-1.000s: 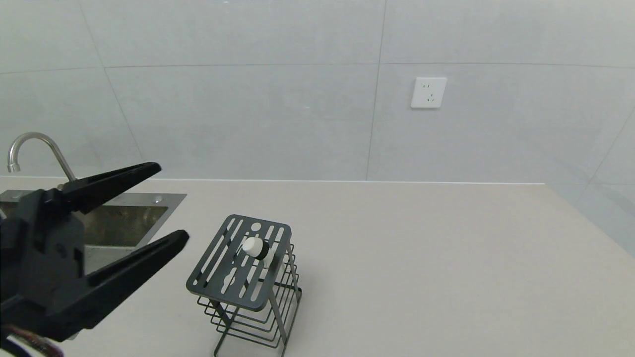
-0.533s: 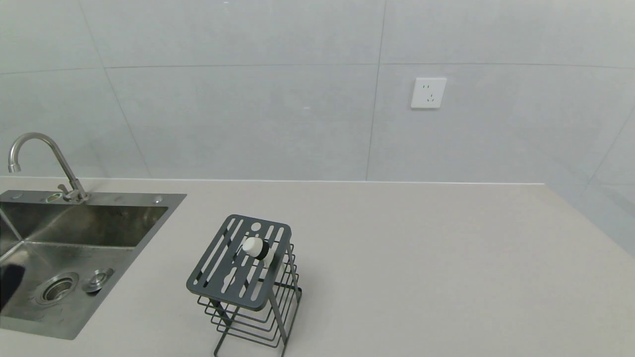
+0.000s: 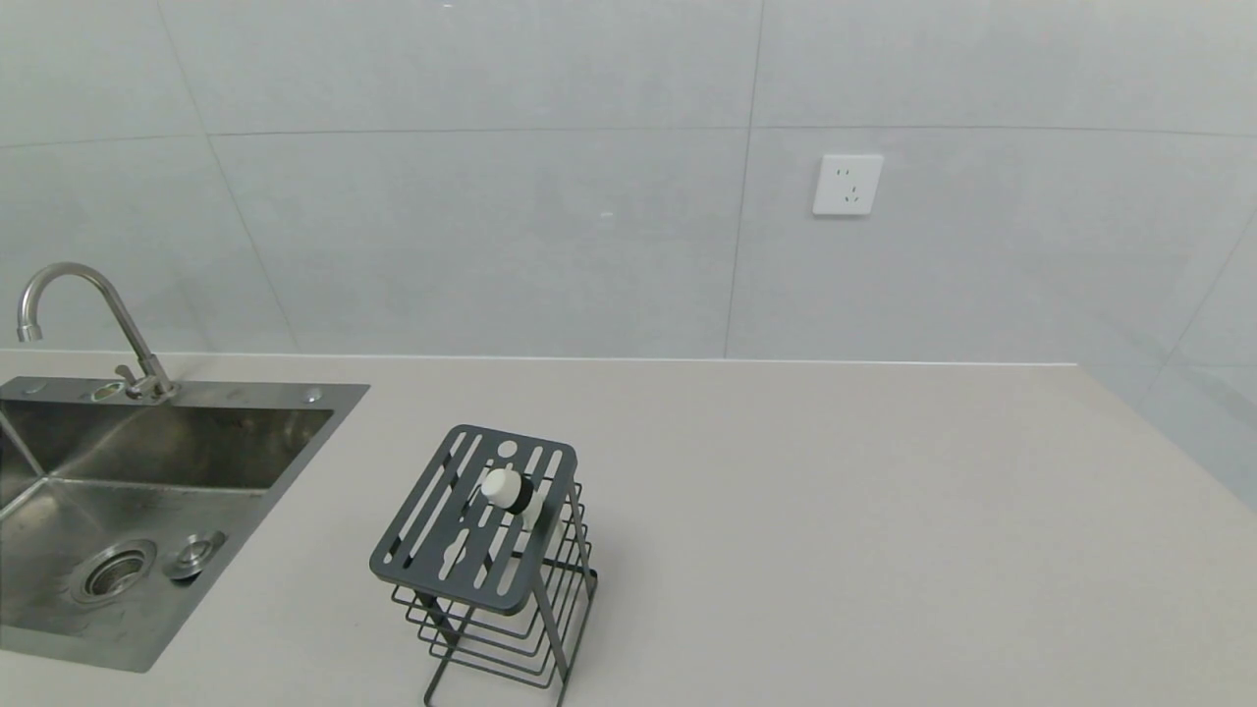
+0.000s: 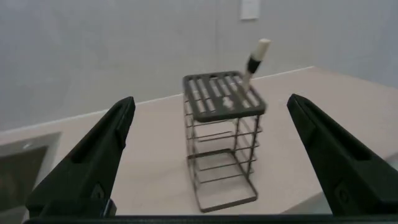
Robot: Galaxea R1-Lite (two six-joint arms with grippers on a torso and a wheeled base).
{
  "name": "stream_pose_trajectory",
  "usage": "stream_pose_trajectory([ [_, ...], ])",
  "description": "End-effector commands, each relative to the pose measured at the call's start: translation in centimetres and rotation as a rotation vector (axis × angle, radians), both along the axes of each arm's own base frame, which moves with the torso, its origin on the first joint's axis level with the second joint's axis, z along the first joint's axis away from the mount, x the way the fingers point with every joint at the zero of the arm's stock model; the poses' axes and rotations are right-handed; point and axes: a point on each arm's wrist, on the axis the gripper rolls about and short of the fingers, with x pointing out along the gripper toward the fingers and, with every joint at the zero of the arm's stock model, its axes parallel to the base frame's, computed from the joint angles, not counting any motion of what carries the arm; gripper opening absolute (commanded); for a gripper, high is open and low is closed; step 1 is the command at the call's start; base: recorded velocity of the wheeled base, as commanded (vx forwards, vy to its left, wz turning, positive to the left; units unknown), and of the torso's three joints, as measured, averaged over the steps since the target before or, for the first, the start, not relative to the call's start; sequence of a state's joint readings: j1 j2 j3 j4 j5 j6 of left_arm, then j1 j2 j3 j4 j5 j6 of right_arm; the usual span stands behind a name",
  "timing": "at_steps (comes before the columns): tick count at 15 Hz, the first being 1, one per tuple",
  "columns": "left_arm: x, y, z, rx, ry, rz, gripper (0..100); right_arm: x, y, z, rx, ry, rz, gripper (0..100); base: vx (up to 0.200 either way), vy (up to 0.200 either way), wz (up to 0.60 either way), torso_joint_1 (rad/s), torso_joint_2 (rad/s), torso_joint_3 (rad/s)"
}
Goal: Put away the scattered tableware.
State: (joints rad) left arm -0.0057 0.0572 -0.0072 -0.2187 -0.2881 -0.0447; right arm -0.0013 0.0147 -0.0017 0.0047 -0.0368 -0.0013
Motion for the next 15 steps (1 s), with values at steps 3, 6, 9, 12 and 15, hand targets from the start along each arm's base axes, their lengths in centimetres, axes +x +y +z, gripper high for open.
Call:
stream_pose_trajectory([
  [3,-0.24,0.31,-1.99,0.046,0.112,0.158,100,0.01,0.0,0.0,0.001,0.001,0.0,0,0.0,0.0,0.0,0.0,0.0,0.0],
  [6,-0.17,0.53,-2.55,0.056,0.157,0.258,100,0.01,0.0,-0.02,0.001,0.002,-0.003,0,0.0,0.0,0.0,0.0,0.0,0.0],
  [9,-0.17,0.51,-2.52,0.021,0.159,0.245,100,0.03,0.03,-0.03,0.003,0.002,0.012,0,0.0,0.0,0.0,0.0,0.0,0.0],
  [12,-0.17,0.51,-2.52,0.024,0.159,0.246,100,0.02,0.05,-0.05,0.002,0.002,0.02,0,0.0,0.0,0.0,0.0,0.0,0.0],
  [15,-0.17,0.51,-2.52,0.024,0.159,0.246,100,0.03,0.05,-0.04,0.003,0.004,0.02,0,0.0,0.0,0.0,0.0,0.0,0.0],
])
